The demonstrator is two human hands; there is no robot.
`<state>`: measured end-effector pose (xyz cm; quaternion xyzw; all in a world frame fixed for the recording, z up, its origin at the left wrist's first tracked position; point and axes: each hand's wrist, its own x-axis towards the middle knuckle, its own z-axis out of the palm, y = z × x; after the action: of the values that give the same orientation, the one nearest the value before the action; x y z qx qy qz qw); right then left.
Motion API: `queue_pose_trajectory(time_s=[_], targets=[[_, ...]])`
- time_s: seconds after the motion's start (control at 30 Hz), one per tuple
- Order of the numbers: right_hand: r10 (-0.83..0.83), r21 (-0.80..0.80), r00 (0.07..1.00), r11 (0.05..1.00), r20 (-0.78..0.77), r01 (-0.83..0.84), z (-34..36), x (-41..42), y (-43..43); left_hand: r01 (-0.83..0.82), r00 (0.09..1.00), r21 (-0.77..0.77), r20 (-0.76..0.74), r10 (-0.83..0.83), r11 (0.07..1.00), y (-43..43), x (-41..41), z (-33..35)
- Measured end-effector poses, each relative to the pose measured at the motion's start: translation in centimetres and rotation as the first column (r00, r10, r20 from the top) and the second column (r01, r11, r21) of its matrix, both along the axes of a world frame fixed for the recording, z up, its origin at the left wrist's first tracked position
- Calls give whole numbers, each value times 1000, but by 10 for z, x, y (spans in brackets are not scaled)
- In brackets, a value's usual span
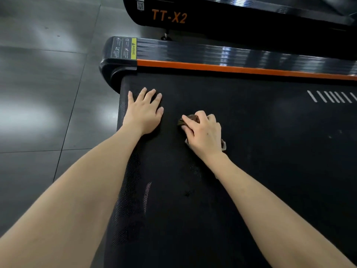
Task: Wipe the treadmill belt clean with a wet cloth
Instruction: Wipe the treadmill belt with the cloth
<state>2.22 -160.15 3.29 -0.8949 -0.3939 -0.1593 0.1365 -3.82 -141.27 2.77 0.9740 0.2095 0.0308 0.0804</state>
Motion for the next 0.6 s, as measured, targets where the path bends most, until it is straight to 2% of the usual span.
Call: queue_pose_trajectory(time_s=[0.1, 0.17, 0.23, 0.3, 0.37, 0.4, 0.47, 0.53, 0.6], targets=[[65, -11, 998, 998, -13, -65, 2, -54, -33, 2, 1000, -2, 6, -2, 1000, -1, -2, 4], [196, -41, 976, 979, -94, -201, 5, -109, -79, -11, 999, -5, 50, 11, 1000, -5, -10, 10], [340, -32, 934, 938, -113, -345, 9, -147, -121, -47, 991, -47, 120, 52, 998, -13, -24, 15], [459, -63, 882, 882, -109, -467, 12, -145, -138, -78, 980, -103, 174, 96, 992, -29, -48, 19], [482, -87, 872, 868, -79, -488, 11, -119, -132, -107, 967, -130, 217, 134, 986, -47, -79, 19], [422, -71, 906, 903, -39, -424, 8, -101, -124, -129, 963, -143, 217, 159, 981, -55, -97, 18], [150, -19, 989, 989, 7, -150, 4, -60, -112, -169, 963, -174, 179, 200, 970, -66, -127, 14], [-136, 5, 991, 991, -11, 136, 7, -32, -106, -190, 966, -211, 132, 221, 959, -76, -146, 5], [-243, 18, 970, 970, -20, 244, 8, -37, -105, -196, 964, -272, 121, 236, 942, -86, -153, -4]])
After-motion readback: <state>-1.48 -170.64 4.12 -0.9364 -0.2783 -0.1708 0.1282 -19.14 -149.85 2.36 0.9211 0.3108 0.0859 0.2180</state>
